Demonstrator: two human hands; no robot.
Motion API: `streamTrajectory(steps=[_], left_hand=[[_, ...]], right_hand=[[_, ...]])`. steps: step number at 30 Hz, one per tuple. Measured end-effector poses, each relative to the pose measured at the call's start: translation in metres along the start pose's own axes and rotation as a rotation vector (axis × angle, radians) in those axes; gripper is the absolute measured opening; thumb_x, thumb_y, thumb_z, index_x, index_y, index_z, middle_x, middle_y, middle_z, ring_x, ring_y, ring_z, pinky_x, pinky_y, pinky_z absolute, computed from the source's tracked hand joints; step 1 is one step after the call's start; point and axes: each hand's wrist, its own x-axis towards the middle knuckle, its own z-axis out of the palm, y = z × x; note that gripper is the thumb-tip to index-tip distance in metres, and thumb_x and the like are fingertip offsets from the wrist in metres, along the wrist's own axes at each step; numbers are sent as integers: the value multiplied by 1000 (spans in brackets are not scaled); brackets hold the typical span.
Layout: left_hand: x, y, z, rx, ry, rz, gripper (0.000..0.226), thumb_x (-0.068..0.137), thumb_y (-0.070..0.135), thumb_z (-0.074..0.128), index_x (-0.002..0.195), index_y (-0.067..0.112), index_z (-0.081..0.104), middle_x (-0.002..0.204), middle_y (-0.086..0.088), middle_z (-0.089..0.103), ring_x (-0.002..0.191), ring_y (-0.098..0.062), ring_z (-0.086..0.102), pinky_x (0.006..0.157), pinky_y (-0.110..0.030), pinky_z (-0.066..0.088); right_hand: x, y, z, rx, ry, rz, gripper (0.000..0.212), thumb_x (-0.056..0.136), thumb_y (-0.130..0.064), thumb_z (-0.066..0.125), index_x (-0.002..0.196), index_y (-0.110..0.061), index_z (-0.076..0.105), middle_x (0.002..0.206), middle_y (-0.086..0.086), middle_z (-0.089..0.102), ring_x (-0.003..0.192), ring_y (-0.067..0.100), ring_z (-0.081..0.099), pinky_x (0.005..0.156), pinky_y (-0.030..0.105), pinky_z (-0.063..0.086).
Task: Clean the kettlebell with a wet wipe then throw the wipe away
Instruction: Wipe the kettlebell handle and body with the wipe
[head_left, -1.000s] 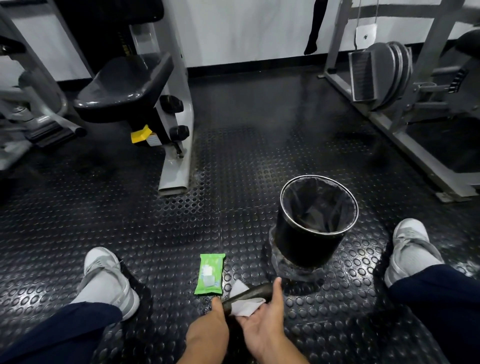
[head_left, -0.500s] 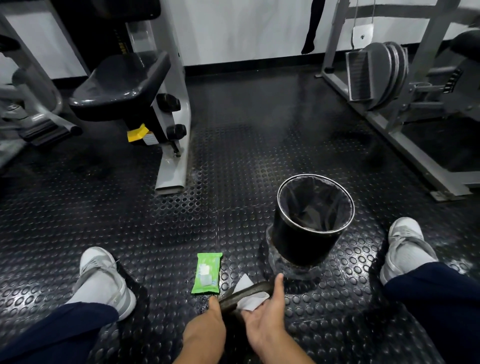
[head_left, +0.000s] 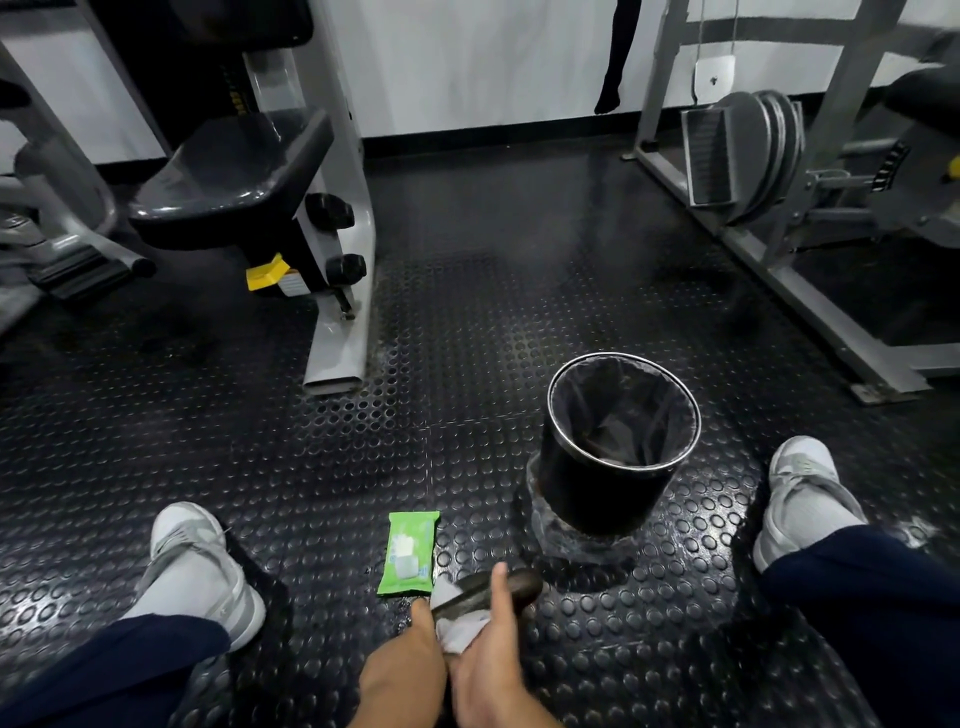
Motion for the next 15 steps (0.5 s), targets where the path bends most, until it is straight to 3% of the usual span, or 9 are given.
streamTrajectory(steps=[2,4,7,11,15], left_hand=[[1,0,-2,-10,-2,-8,57,105,16,32,159,16,14,135,-8,67,118,-25,68,103,-41,50],[-2,0,-2,9,-1,-3,61,103,11,31,161,14,10,137,-8,66,119,-25,68,102,-41,50],[-6,0,-3,61,10,9,70,101,3,31,163,10,0,139,-8,64,117,-24,68,99,-41,52],[-5,0,-2,71,18,11,70,101,3,30,163,10,0,141,-7,63,119,-24,67,99,-41,50],[1,-1,-2,60,49,10,58,101,6,33,156,13,17,131,-7,69,115,-25,70,98,-39,51]], right_hand=[[1,3,2,58,-67,43,93,73,-66,69,134,5,66,114,26,75,92,38,68,76,42,55],[5,-5,-4,64,-80,30,88,84,-71,61,128,4,68,114,26,75,98,40,71,81,47,59],[19,-27,-18,83,-2,-80,82,91,-75,53,125,-2,69,111,25,77,111,42,70,95,52,56],[19,-24,-14,37,50,-118,82,88,-75,56,126,-4,67,103,21,79,108,36,69,106,55,51],[1,-8,-4,-24,-69,27,79,88,-67,58,123,3,70,114,27,75,124,49,64,86,50,61]])
